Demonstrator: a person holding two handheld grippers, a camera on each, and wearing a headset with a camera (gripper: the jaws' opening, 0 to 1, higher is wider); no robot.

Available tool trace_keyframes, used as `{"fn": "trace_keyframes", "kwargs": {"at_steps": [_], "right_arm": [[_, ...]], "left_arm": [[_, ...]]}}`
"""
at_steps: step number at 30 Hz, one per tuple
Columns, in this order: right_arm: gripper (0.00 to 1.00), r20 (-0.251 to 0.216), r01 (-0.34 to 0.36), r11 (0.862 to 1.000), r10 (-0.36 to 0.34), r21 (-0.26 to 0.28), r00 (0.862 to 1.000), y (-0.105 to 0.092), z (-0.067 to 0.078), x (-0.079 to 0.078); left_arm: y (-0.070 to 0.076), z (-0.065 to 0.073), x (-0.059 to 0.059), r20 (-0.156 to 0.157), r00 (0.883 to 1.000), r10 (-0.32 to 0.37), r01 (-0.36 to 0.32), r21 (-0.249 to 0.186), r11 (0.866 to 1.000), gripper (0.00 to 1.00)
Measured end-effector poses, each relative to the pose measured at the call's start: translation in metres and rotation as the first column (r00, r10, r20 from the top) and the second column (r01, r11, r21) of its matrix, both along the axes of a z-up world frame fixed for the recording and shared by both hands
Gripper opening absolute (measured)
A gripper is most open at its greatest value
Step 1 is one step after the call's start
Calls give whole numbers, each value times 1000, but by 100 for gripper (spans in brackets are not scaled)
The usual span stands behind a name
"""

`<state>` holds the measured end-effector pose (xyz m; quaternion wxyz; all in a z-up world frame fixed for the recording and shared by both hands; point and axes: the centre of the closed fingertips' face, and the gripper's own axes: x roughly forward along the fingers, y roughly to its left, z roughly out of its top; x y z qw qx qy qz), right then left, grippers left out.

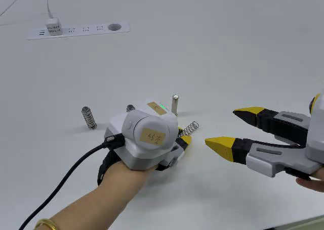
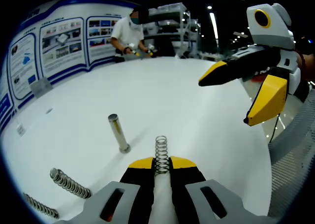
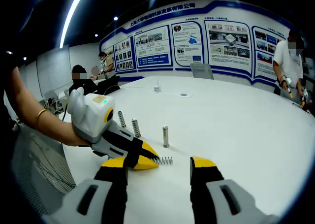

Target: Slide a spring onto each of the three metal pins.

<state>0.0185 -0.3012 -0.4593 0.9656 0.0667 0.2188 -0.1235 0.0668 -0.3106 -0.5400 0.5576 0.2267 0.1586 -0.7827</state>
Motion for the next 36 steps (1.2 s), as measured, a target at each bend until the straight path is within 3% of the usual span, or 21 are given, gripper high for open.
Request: {"fn": "trace_keyframes", "kwargs": {"at_steps": [4, 6, 11, 20, 26, 36], "right_arm": [[52, 1, 4, 1000, -4, 4, 1000, 0, 1, 1], [52, 1, 8, 1000, -8, 12, 1000, 0, 0, 2], [52, 8, 15, 1000, -15, 28, 1000, -2, 2, 5], [51, 9, 22, 999, -22, 44, 1000, -5, 4, 11], [51, 41, 11, 998, -14, 65, 999, -3, 11, 22], [46, 58, -29, 995, 23, 100, 998, 6, 15, 42]], "left_arm": [[1, 0, 0, -3, 1000, -8, 8, 4, 1000, 11], [3, 0, -1, -27, 1000, -9, 9, 13, 1000, 11], [8, 6, 0, -39, 999, -9, 9, 0, 1000, 10], [19, 23, 7, -69, 998, 8, -11, -52, 999, 10], [32, 33, 15, -69, 997, 19, -24, -75, 997, 10], [49, 52, 26, -101, 993, 55, -68, -132, 989, 10]]}}
